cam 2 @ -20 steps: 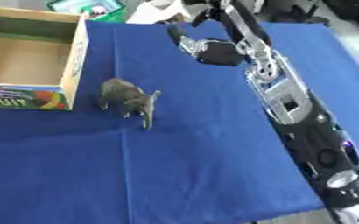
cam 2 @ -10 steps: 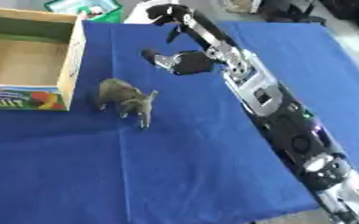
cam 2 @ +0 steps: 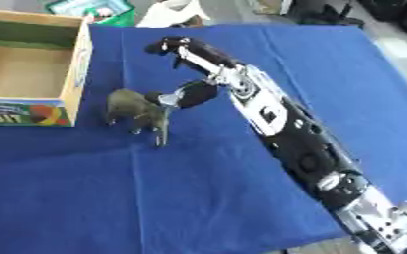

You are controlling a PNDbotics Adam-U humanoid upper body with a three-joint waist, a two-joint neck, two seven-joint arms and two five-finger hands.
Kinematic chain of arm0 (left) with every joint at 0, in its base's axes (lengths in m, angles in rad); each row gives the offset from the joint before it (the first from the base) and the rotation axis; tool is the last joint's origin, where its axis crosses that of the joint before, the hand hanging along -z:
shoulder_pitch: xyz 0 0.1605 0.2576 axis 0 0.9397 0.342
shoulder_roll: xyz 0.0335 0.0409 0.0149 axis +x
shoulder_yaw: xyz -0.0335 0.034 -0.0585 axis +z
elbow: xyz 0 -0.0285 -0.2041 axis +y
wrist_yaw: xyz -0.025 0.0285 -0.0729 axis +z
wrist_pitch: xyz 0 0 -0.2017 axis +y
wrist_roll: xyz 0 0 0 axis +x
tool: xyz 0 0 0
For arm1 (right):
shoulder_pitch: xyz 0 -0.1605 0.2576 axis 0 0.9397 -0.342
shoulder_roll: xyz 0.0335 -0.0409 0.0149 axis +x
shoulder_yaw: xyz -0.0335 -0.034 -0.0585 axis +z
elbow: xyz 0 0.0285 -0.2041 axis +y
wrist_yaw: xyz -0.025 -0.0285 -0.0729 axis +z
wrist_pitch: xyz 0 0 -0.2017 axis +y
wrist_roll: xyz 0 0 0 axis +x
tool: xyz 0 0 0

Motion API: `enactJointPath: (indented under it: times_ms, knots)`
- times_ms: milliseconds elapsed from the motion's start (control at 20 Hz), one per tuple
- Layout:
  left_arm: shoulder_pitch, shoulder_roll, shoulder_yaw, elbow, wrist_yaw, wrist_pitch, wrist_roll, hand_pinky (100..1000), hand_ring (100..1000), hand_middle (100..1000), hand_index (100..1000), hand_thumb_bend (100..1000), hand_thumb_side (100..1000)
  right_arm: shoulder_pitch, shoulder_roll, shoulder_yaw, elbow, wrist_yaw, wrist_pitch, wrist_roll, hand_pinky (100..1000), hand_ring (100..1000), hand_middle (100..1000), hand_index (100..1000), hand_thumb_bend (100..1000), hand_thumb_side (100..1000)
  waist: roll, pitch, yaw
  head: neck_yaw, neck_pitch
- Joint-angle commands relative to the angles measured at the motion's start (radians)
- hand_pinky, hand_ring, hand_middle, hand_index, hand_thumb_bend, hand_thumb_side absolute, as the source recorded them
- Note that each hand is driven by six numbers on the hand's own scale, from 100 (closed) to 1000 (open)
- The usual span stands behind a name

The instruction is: Pick up objects on the table and place them in the box.

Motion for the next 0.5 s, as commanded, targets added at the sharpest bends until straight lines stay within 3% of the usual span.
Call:
enactJointPath:
  times_ms: [50,500]
  knots:
    - [-0.006,0.01,-0.002,-0.016,0.004,-0.002,-0.003,597,490,488,649,246,625,-0.024,-0.006,-0.001,0.015,0.041,-0.014,0.008,677,875,850,916,438,494,0.006,-0.022,0.001,-0.003,-0.002]
    - [-0.007,0.01,-0.004,-0.015,0.003,-0.003,-0.006,597,490,489,649,247,626,-0.031,0.022,0.009,0.053,0.076,-0.032,0.019,673,870,845,916,427,502,0.005,-0.022,0.002,-0.007,0.002]
